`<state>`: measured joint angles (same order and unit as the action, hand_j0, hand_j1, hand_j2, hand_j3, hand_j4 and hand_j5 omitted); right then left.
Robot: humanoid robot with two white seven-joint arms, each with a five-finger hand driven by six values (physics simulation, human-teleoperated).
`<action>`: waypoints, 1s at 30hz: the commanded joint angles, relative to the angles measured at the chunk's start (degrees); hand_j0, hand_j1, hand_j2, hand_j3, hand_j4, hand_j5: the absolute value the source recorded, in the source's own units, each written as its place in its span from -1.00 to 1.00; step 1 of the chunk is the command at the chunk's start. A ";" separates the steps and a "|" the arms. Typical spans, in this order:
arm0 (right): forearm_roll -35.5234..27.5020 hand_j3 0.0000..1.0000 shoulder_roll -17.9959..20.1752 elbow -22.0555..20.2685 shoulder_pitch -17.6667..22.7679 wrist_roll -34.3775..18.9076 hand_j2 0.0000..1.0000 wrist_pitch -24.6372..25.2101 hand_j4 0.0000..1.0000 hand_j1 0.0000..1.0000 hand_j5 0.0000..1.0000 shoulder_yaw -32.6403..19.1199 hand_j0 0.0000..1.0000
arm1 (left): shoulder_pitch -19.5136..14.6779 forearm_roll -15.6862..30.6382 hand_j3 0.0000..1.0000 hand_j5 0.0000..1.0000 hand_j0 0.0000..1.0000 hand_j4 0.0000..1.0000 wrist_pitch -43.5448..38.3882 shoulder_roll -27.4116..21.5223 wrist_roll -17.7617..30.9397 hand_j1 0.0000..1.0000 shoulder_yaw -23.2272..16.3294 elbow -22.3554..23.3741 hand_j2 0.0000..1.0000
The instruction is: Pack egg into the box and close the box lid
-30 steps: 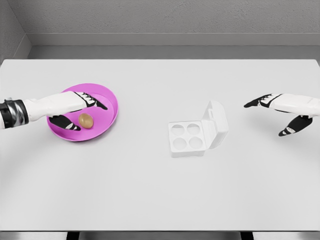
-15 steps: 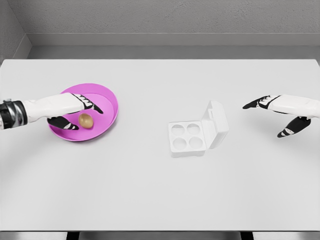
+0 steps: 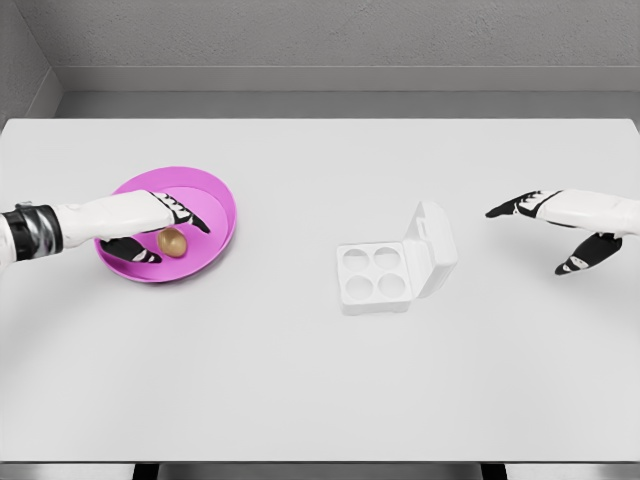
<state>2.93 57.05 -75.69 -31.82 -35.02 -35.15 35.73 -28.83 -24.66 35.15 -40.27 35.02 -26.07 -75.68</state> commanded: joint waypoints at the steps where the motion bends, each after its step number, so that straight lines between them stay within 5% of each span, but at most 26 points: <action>1: -0.38 1.00 0.07 0.02 0.00 0.02 1.00 0.15 1.00 1.00 1.00 -0.04 1.00 | 0.00 0.05 0.63 0.63 0.63 0.63 -0.15 0.19 -0.02 0.63 0.15 0.18 0.63; 30: -0.38 1.00 -0.01 -0.07 0.00 0.02 1.00 0.15 1.00 1.00 1.00 0.04 1.00 | 1.05 -0.47 0.60 0.60 0.60 0.60 -0.15 0.19 -0.02 0.60 0.15 0.35 0.60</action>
<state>2.93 56.97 -75.74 -31.82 -35.02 -35.15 35.80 -27.77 -25.48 35.15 -40.02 35.02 -25.98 -75.31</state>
